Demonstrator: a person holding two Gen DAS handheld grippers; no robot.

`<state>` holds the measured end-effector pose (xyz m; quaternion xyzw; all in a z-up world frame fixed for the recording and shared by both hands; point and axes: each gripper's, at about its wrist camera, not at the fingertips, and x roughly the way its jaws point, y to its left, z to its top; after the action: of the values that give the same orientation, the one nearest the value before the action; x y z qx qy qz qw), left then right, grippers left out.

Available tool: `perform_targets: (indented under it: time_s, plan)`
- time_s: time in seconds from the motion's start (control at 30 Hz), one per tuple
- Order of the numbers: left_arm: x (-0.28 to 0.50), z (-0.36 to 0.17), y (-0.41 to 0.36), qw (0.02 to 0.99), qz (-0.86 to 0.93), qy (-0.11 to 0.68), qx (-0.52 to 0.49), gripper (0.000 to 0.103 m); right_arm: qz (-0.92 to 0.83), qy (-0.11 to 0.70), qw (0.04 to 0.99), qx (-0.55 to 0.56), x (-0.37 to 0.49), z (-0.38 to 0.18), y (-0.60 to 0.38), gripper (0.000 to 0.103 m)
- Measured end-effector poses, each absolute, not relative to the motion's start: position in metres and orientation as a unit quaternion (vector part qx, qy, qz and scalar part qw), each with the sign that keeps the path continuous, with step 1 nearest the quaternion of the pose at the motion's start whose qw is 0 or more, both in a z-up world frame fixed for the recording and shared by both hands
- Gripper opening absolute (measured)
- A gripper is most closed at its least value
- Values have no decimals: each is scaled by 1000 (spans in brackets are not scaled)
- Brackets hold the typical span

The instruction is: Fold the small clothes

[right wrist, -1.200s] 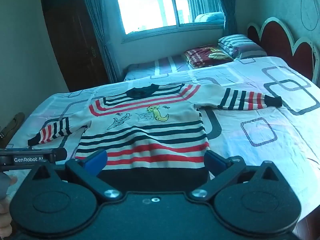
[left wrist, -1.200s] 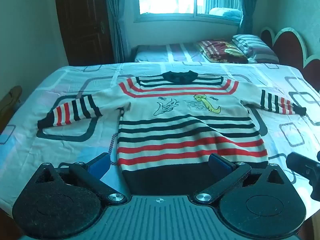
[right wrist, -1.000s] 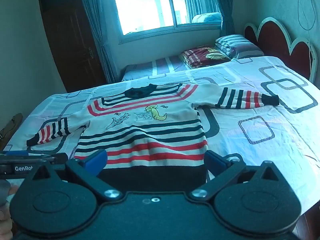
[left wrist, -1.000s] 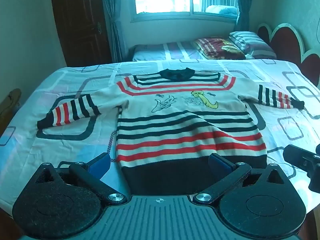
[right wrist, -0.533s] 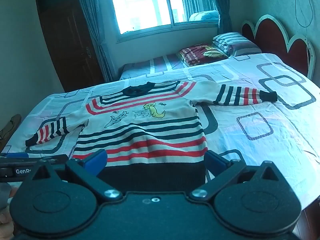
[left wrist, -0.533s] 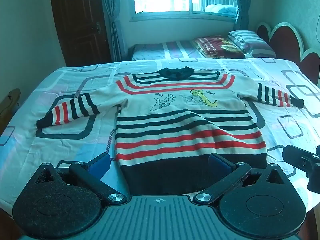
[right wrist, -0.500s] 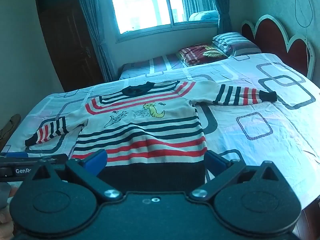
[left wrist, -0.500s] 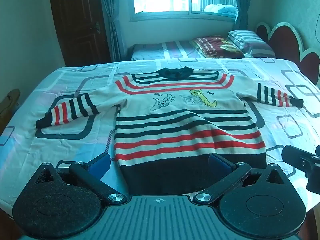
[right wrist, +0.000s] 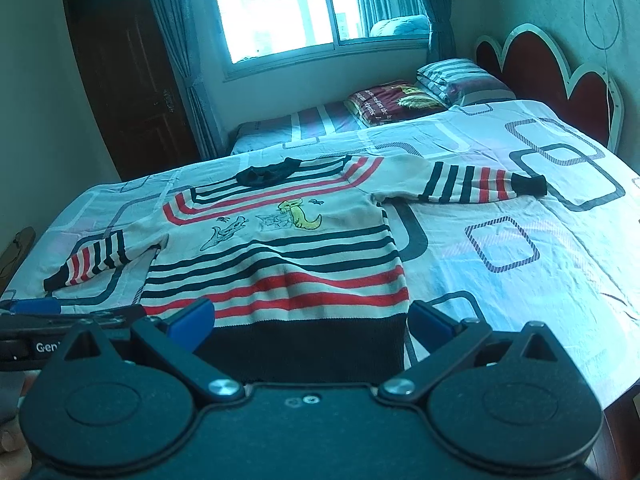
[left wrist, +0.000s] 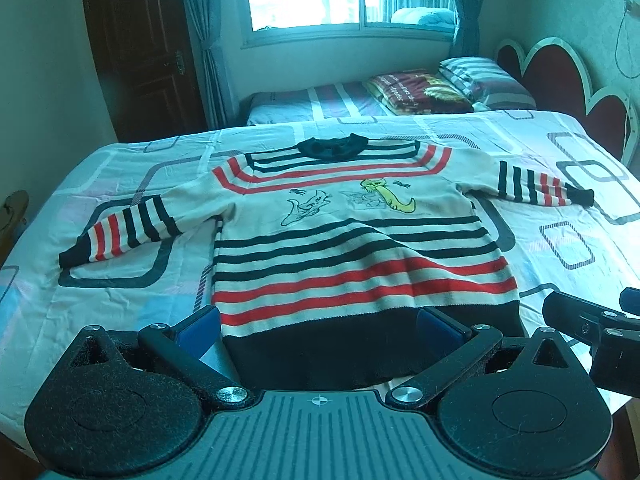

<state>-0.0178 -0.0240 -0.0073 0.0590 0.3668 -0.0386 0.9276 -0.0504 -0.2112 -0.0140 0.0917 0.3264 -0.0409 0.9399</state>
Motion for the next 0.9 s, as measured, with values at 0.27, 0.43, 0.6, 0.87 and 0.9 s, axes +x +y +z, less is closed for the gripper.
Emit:
perform_targets:
  time_s: [0.27, 0.43, 0.6, 0.87, 0.9]
  plan:
    - [-19, -9, -23, 927, -42, 368, 60, 103, -50, 324, 940, 92, -54, -14, -209, 102]
    - [-21, -8, -20, 928, -43, 365, 59, 103, -53, 321, 941, 92, -57, -13, -208, 102]
    - [-22, -8, -21, 929, -43, 364, 60, 103, -56, 319, 942, 93, -58, -12, -207, 102]
    - [-22, -8, -19, 930, -45, 361, 59, 103, -61, 317, 942, 90, -59, -11, -205, 102]
    - [-22, -8, -17, 930, -45, 361, 59, 103, -62, 316, 943, 90, -60, -11, -204, 102]
